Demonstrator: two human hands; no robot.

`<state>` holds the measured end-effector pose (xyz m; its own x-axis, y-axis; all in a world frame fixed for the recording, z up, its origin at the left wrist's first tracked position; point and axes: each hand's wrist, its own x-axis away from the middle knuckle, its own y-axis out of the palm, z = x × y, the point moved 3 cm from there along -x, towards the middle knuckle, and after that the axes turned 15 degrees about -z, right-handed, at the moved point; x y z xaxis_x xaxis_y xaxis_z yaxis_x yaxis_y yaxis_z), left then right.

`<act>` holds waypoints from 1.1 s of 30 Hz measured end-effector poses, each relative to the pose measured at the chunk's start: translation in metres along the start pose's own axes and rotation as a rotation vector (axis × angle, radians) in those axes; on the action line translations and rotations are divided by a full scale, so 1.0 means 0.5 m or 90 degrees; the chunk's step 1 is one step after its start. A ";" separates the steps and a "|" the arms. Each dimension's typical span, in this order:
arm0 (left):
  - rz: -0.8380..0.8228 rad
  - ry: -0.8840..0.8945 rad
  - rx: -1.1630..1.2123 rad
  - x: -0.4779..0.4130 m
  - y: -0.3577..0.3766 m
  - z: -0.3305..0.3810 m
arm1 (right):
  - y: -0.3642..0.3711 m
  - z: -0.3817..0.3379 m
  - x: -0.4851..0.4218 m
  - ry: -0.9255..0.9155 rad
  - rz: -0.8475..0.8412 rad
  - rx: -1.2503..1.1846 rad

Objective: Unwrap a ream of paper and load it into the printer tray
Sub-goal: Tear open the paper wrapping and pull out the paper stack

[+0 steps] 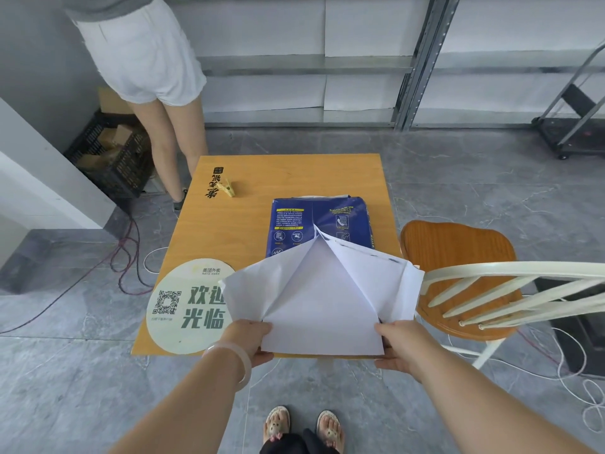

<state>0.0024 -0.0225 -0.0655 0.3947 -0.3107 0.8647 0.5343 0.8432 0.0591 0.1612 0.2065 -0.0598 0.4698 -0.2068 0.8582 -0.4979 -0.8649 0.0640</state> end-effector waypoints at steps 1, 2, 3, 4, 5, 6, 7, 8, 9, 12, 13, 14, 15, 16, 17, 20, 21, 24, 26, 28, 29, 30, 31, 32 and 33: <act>0.003 0.003 0.012 0.000 0.003 0.000 | 0.000 0.001 0.001 -0.003 -0.006 -0.010; 0.008 0.007 0.011 0.000 0.005 0.000 | 0.001 0.003 0.001 -0.004 -0.012 -0.020; 0.014 0.012 0.000 0.001 0.007 0.000 | 0.003 0.005 0.003 -0.006 -0.017 -0.029; 0.019 0.018 -0.015 0.000 0.009 0.000 | 0.004 0.007 0.003 -0.006 -0.022 -0.038; 0.019 0.024 -0.028 -0.001 0.009 -0.001 | 0.006 0.009 0.005 -0.008 -0.026 -0.044; 0.018 0.031 -0.039 -0.003 0.009 -0.004 | 0.009 0.011 0.007 -0.011 -0.029 -0.047; 0.016 0.035 -0.047 -0.002 0.008 -0.006 | 0.012 0.013 0.010 -0.016 -0.031 -0.047; 0.013 0.039 -0.053 0.001 0.008 -0.009 | 0.014 0.016 0.014 -0.022 -0.030 -0.043; 0.008 0.042 -0.056 0.003 0.006 -0.014 | 0.015 0.019 0.019 -0.028 -0.029 -0.034; -0.015 0.039 -0.043 0.010 0.000 -0.033 | 0.019 0.031 0.037 -0.048 -0.040 -0.009; -0.025 0.036 -0.040 0.015 -0.001 -0.040 | 0.020 0.036 0.044 -0.054 -0.040 -0.002; -0.037 0.035 -0.033 0.017 -0.003 -0.048 | 0.021 0.041 0.050 -0.060 -0.038 0.003; -0.046 0.033 -0.022 0.019 -0.004 -0.056 | 0.021 0.046 0.055 -0.064 -0.031 0.002; -0.053 0.030 -0.007 0.022 -0.005 -0.063 | 0.022 0.053 0.057 -0.066 -0.024 -0.004; -0.058 0.028 0.008 0.026 -0.005 -0.068 | 0.024 0.059 0.057 -0.066 -0.018 -0.013; -0.075 0.037 0.054 0.030 0.000 -0.070 | 0.040 0.072 0.054 -0.070 -0.008 -0.079; -0.082 0.039 0.071 0.030 0.003 -0.067 | 0.045 0.075 0.052 -0.078 0.001 -0.113; -0.085 0.044 0.069 0.024 0.005 -0.063 | 0.058 0.081 0.048 -0.118 0.026 -0.168; -0.079 0.059 0.037 0.018 0.004 -0.065 | 0.061 0.087 0.044 -0.131 0.044 -0.163; -0.064 0.083 -0.004 0.019 0.004 -0.070 | 0.062 0.096 0.043 -0.134 0.061 -0.152; -0.066 0.093 -0.013 0.022 0.005 -0.073 | 0.061 0.101 0.044 -0.132 0.067 -0.151; -0.070 0.100 -0.015 0.022 0.004 -0.079 | 0.061 0.107 0.045 -0.130 0.069 -0.153; -0.080 0.102 -0.010 0.026 0.002 -0.084 | 0.060 0.115 0.047 -0.129 0.069 -0.155; -0.090 0.103 -0.002 0.029 0.001 -0.091 | 0.059 0.122 0.050 -0.130 0.064 -0.161; -0.096 0.103 0.004 0.033 -0.001 -0.097 | 0.059 0.130 0.057 -0.133 0.057 -0.170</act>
<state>0.0449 -0.0495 -0.0758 0.4247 -0.4998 0.7549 0.5924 0.7840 0.1857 0.2072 0.1452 -0.0668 0.5412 -0.3899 0.7450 -0.7041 -0.6945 0.1480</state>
